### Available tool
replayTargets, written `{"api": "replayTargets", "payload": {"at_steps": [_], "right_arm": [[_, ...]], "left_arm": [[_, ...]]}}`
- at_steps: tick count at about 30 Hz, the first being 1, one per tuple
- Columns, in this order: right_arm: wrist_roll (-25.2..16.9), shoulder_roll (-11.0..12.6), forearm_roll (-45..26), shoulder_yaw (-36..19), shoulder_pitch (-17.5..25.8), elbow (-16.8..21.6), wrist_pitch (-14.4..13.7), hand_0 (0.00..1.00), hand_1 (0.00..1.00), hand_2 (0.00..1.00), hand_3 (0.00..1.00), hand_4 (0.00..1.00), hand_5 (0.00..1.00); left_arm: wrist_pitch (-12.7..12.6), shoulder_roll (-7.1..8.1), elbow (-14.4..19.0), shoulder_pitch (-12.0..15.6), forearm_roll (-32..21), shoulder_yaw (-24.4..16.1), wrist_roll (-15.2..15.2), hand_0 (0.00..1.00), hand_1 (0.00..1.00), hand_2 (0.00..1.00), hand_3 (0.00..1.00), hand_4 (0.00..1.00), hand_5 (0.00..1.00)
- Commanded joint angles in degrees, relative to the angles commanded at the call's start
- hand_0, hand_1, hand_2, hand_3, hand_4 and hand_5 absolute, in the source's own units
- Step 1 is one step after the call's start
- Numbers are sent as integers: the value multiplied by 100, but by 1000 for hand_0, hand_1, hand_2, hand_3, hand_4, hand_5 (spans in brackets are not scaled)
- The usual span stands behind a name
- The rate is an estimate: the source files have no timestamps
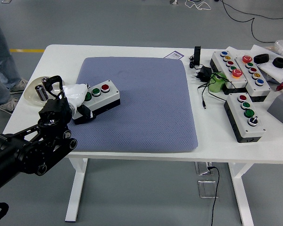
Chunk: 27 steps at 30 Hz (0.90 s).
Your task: Pick up the button,place it on the desk,press the button,press the button
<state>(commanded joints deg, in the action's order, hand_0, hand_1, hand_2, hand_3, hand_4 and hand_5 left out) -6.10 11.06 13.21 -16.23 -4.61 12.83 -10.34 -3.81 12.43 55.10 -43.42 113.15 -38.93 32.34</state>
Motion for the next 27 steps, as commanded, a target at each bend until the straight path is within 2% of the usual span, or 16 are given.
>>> {"api": "replayTargets", "payload": {"at_steps": [2,3,8,11,14,19,24,26,27], "right_arm": [[-1,-3,1,-8,-6,-1,-8,734,703,751,699,454,291],[-2,-4,2,-15,-8,0,-8,732,701,750,698,455,291],[-5,-5,18,-49,-23,2,-10,732,701,750,698,455,291],[-3,-4,19,-48,-25,3,-10,731,700,750,698,455,292],[-2,-5,14,-46,-27,2,-9,731,700,750,698,455,292],[-1,-4,6,-36,-33,2,-7,732,700,749,699,455,290],[-2,-1,2,-30,-36,1,-7,731,701,748,697,456,291],[-2,-2,1,-28,-36,1,-8,731,701,748,697,456,291],[-1,-2,2,-27,-37,2,-7,731,700,748,696,455,292]], "left_arm": [[-81,8,-18,4,-23,7,-41,296,236,229,332,584,2],[-151,13,-27,8,-27,8,-80,249,179,178,274,531,2],[-485,52,-5,3,-5,17,-360,249,179,178,274,531,2],[-590,78,47,-11,111,-6,-504,235,176,169,246,502,2],[-565,153,171,-47,160,8,-703,235,176,169,246,502,2],[-468,314,412,-139,97,127,-1203,236,169,166,255,499,2],[-258,488,663,-303,-65,333,-2139,249,172,165,252,489,2],[-220,513,698,-345,-110,379,-2449,249,172,165,252,489,2],[-168,512,695,-368,-119,389,-2534,285,178,170,250,496,2]]}}
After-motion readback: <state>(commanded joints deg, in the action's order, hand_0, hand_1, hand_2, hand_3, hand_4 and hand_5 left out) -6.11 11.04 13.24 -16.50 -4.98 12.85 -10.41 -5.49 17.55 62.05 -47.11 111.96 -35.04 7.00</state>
